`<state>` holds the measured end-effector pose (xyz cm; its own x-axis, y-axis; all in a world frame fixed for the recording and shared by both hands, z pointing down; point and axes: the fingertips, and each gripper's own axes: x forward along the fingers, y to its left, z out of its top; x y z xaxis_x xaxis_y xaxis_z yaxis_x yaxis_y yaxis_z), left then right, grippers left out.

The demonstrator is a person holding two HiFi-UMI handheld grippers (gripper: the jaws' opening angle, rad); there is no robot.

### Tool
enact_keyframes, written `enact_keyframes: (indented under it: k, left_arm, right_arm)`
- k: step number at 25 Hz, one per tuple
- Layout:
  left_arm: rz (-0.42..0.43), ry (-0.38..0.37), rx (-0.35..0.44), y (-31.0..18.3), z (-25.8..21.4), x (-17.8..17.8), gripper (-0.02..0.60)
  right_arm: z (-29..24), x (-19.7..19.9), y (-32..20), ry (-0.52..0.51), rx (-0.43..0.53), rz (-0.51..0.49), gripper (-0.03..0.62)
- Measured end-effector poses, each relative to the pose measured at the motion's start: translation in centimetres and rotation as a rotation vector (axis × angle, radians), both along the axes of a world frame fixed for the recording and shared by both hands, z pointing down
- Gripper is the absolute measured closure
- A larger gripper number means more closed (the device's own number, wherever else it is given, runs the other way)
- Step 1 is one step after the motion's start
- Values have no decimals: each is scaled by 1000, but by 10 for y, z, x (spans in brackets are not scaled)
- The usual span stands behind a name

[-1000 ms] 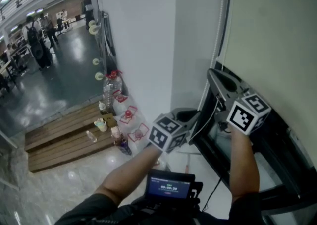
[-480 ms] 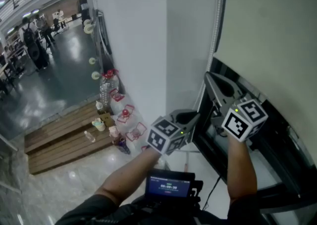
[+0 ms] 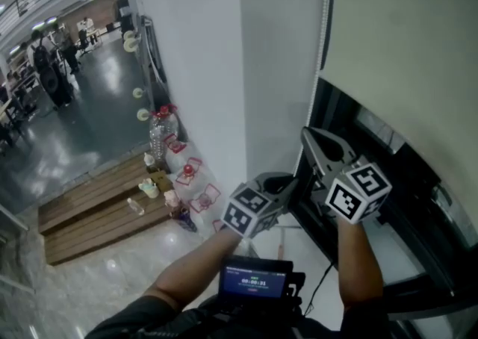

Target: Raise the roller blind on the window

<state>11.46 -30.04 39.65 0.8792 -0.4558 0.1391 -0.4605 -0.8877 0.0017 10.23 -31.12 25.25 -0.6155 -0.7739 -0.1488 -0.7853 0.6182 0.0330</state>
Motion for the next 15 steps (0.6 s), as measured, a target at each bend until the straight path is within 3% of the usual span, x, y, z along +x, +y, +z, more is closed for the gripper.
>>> enact_keyframes:
  k: [15]
  left_arm:
    - [2, -31, -19, 6, 24, 2, 582]
  right_arm:
    - [33, 0, 4, -1, -62, 17, 585]
